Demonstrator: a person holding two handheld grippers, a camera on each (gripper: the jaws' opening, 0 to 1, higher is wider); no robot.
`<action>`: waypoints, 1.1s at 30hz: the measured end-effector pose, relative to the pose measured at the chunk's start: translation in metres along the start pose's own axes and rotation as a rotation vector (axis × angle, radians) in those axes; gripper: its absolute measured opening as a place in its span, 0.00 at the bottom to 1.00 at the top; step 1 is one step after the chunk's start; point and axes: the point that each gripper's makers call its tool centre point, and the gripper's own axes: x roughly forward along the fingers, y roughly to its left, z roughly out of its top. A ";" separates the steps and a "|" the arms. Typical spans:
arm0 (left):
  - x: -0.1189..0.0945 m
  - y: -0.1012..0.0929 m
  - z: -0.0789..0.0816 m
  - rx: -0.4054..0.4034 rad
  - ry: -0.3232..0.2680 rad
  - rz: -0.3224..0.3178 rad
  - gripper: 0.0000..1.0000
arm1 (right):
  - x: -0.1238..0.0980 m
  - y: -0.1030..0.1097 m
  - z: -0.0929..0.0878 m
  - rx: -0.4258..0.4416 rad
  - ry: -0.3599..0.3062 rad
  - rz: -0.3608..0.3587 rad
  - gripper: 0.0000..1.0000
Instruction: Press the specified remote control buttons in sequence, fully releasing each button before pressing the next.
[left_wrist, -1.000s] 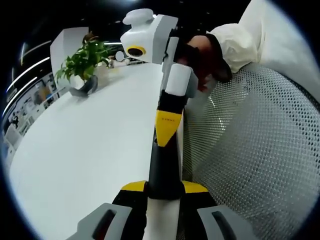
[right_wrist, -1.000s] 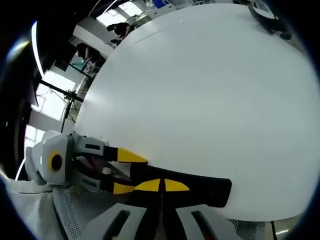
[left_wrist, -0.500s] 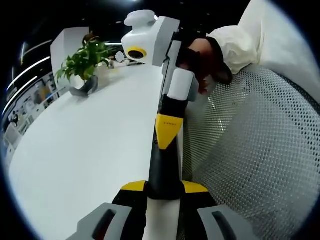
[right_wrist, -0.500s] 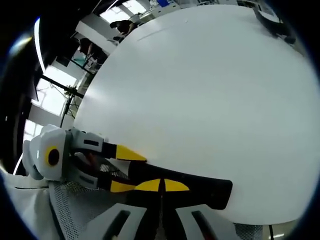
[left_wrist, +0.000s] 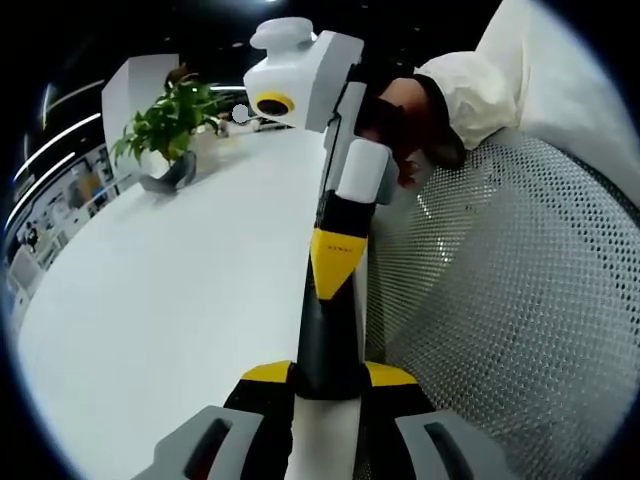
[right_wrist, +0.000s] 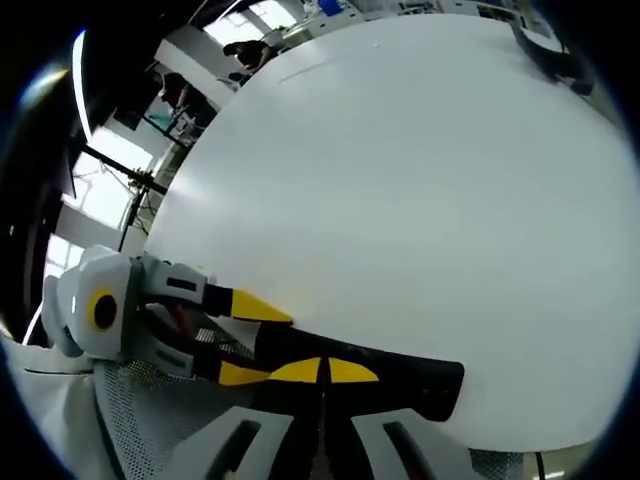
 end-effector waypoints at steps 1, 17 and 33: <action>0.000 0.000 0.000 0.000 0.001 0.001 0.25 | 0.000 0.000 0.000 -0.005 0.001 -0.002 0.00; 0.000 0.000 0.001 0.004 0.007 0.002 0.25 | 0.003 0.008 -0.002 -0.016 0.017 0.028 0.00; 0.000 -0.001 0.001 0.000 0.008 0.004 0.25 | 0.005 0.009 -0.004 -0.102 0.016 -0.008 0.00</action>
